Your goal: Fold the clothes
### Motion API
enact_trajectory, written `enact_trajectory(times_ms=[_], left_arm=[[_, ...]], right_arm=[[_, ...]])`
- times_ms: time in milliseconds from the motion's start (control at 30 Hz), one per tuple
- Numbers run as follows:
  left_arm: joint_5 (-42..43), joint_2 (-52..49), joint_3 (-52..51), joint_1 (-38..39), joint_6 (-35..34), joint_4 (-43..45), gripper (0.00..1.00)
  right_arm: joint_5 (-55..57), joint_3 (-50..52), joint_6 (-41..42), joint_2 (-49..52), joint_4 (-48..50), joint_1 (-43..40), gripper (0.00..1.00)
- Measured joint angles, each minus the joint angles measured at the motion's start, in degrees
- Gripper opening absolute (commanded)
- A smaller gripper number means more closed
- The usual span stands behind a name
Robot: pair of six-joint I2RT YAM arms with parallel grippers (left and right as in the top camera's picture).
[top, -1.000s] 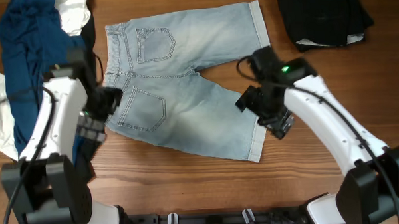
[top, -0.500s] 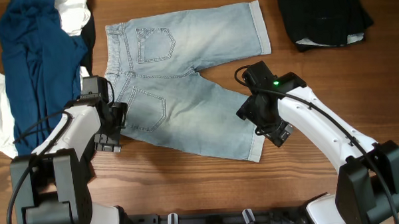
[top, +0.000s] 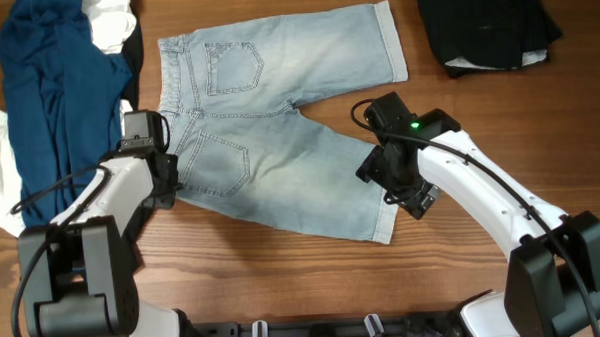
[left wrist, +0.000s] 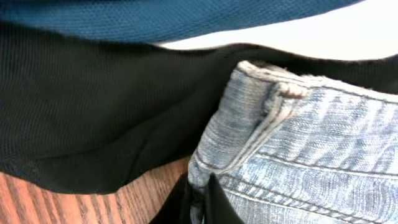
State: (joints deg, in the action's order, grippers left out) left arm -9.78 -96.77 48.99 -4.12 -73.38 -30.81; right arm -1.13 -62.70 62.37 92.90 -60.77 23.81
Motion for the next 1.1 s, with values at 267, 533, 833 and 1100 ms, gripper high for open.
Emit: enact_trajectory(times_ms=[267,533,833,1100], left_arm=[[0.4,-0.2,0.3,0.0,0.0,-0.3,0.04],[0.6,-0.4,0.5,0.0,0.0,-0.6,0.04],[0.7,-0.4,0.6,0.0,0.0,-0.8,0.04],[0.9,-0.8,1.2,0.0,0.0,-2.1,0.04]], right_arm=[[-5.0,0.8,-9.3,0.0,-0.2,2.1,1.00],[-5.9,11.2,-9.9,0.0,2.9,5.0,1.00],[-6.0,17.4,-8.2,-0.2,11.0,5.0,0.79],[-7.0,18.8,-7.8,-1.2,15.5,5.2,0.05]])
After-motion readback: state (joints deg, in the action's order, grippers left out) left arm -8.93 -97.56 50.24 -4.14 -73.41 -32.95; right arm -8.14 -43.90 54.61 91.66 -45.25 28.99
